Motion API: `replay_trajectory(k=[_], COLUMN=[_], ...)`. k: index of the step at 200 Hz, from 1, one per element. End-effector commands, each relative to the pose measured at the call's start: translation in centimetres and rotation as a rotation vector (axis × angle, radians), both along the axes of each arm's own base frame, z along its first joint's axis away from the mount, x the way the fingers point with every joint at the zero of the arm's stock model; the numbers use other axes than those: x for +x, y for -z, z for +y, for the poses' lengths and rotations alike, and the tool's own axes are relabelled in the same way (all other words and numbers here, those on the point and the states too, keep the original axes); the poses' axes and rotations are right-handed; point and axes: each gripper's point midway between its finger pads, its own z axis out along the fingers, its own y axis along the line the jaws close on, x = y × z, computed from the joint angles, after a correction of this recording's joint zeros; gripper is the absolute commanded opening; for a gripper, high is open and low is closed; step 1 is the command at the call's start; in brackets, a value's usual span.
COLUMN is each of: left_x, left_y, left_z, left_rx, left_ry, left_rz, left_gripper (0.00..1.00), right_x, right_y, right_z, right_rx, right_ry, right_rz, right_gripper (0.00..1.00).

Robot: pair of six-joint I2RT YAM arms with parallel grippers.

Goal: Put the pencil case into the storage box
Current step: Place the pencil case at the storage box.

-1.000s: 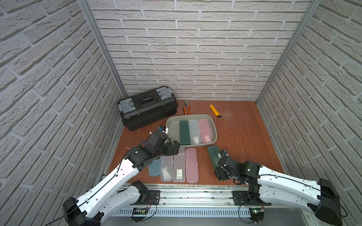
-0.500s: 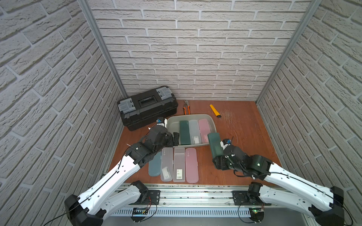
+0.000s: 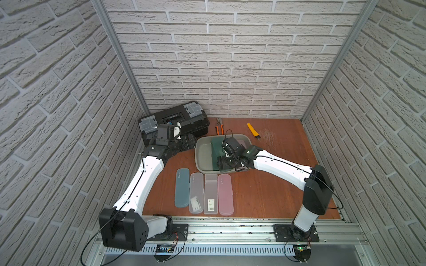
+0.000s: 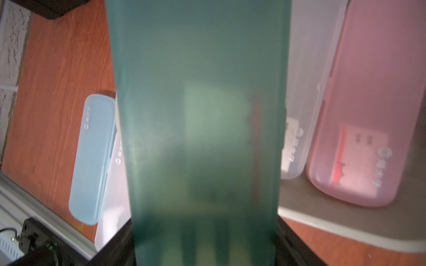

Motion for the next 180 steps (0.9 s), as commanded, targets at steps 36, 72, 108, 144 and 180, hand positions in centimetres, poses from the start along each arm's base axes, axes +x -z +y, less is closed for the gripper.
replay_trajectory(k=[36,72,108,144,180], left_x=[1.0,0.5,0.0,0.0,-0.1], left_y=[2.8,1.8,0.9,0.7,0.7], left_z=[0.3,0.9,0.9,0.9,0.8], left_rx=[0.069,0.099,0.093,0.093,0.084], left_ry=[0.114,0.099,0.096,0.092,0.098], left_rz=[-0.026,-0.046,-0.071,-0.077,-0.071], left_gripper=[0.98,0.98,0.98,0.98,0.98], right_x=[4.6,5.4,6.2,6.5,6.4], right_y=[2.4,5.0,6.0,5.8,5.2], right_z=[2.9,5.3,6.7,7.9,8.3], right_rx=[-0.043,-0.018,0.045,0.092,0.112], right_ry=[0.151,0.169,0.202,0.176,0.147], right_rz=[-0.009,0.03,0.027,0.025,0.024], right_gripper=[0.35,0.36,0.48,0.75,0.85])
